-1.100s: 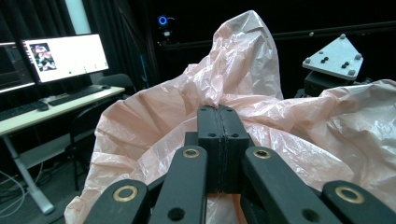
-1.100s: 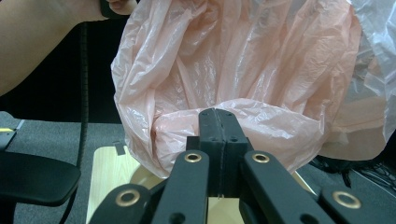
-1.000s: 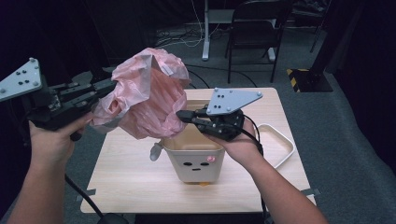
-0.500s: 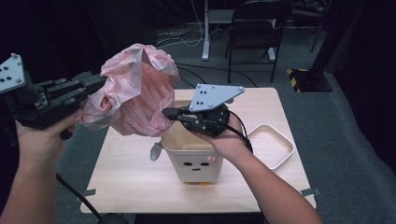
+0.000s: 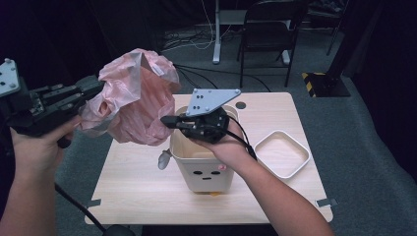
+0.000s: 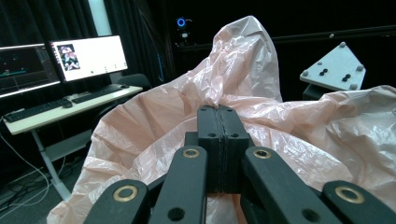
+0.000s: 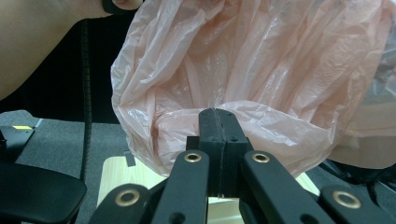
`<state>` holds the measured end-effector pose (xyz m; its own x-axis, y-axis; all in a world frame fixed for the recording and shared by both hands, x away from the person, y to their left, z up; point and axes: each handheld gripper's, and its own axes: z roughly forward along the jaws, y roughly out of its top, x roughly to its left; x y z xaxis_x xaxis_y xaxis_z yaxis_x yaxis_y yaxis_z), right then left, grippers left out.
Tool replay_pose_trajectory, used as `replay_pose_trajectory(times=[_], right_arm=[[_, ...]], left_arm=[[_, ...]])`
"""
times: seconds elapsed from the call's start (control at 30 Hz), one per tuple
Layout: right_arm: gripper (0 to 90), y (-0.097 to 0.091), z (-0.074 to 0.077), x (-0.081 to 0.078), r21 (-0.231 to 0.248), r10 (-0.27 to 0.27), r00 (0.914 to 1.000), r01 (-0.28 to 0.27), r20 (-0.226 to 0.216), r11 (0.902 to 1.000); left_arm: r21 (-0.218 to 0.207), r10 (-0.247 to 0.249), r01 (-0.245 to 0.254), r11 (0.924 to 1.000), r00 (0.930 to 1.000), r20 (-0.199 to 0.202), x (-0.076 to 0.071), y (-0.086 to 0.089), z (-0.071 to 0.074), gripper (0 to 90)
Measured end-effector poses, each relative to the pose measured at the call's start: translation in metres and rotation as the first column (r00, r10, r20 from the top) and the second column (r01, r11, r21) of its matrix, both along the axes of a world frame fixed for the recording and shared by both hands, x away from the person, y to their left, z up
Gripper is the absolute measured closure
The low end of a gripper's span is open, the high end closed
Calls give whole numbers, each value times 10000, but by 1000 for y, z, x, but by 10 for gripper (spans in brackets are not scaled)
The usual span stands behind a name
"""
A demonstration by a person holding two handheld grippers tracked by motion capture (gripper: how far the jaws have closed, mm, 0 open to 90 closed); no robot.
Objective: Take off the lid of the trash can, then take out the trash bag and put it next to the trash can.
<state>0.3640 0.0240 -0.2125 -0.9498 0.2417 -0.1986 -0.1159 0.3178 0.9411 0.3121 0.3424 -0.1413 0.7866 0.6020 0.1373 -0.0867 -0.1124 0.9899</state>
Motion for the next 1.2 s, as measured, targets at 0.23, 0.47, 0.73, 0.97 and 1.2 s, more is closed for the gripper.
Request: replay_pose_trajectory(times=[0.23,0.47,0.73,0.97,1.2], right_arm=[[900,12,-5,4,-184,101,9998,-104,-188,9998],[900,19,-6,6,-409,110,9995,-121,-285,9991],[818,19,-7,9,-424,82,9986,-105,-522,9990],[788,15,-3,2,-407,-64,9998,57,-176,9992],[754,9,-1,-4,-490,-96,9999,91,-101,9988]], left_arm=[[-101,138,-139,9999,9999,-69,0,7,-3,896],[-241,329,-333,9992,9994,-147,2,12,-4,896],[-314,531,-543,9980,9978,-389,12,18,-10,896],[-327,673,-704,9970,9940,-865,25,25,-27,896],[-120,620,-638,9979,9911,-1179,34,26,-43,896]])
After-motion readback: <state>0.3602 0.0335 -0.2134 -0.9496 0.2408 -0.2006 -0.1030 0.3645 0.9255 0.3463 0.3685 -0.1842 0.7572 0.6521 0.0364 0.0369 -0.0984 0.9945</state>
